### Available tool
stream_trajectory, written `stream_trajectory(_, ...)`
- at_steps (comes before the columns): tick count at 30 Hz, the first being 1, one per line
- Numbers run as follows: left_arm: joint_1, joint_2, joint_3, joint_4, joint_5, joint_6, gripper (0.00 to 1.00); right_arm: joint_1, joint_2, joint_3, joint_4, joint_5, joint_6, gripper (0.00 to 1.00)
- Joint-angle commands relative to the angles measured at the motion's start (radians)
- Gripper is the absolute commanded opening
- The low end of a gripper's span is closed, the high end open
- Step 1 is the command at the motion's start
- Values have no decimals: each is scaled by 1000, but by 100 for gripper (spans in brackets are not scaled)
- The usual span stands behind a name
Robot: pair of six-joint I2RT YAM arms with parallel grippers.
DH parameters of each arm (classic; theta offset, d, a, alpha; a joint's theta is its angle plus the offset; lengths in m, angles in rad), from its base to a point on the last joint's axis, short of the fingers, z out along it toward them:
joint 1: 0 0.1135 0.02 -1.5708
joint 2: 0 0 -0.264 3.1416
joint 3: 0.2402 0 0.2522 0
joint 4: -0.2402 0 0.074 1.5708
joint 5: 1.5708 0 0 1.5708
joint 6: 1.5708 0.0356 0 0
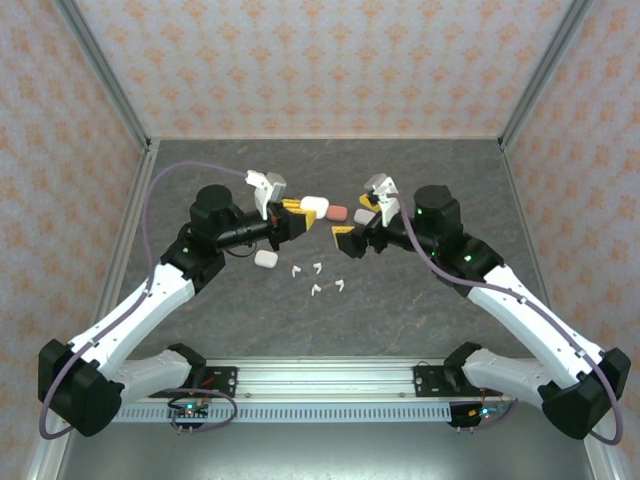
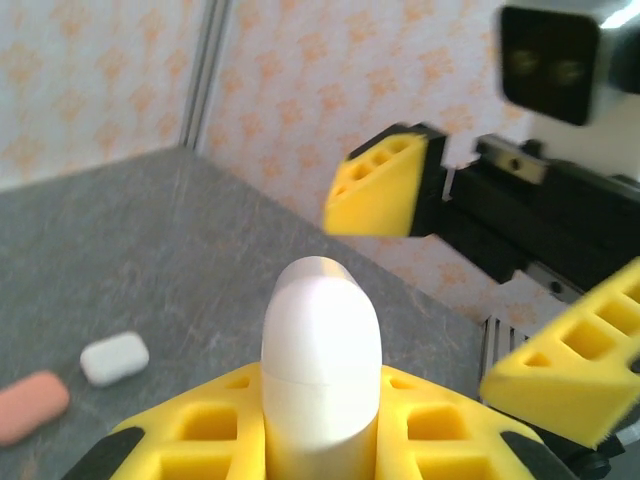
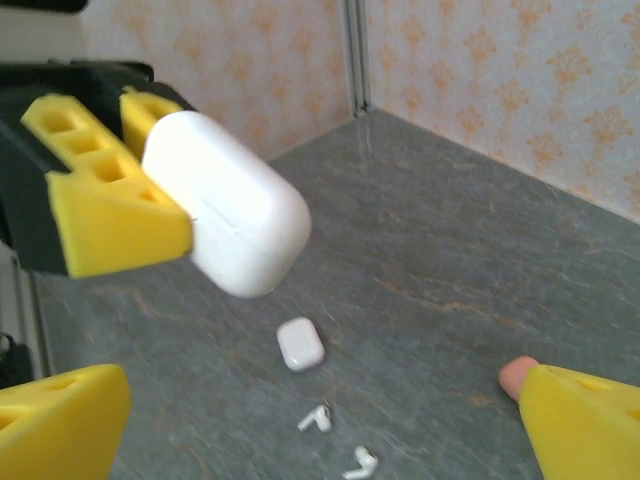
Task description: Insert wireless bluetooth earbuds into charging case
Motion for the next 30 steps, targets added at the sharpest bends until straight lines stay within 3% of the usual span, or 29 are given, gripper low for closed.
stream_trajectory(1,-31,-30,-10,152,-32,105,0,-5,-25,-24,181,-81,124,99)
stream_trajectory(7,-87,-16,38,110,-26,190,0,-5,2,10,191,-48,140,88)
stream_trajectory(15,-96,-10,42,107,-25,200,0,-16,45,74,150,-21,131,79)
stream_trajectory(30,-99,-7,35,85,-31,220,0,-51,83,168,63,-21,90,76)
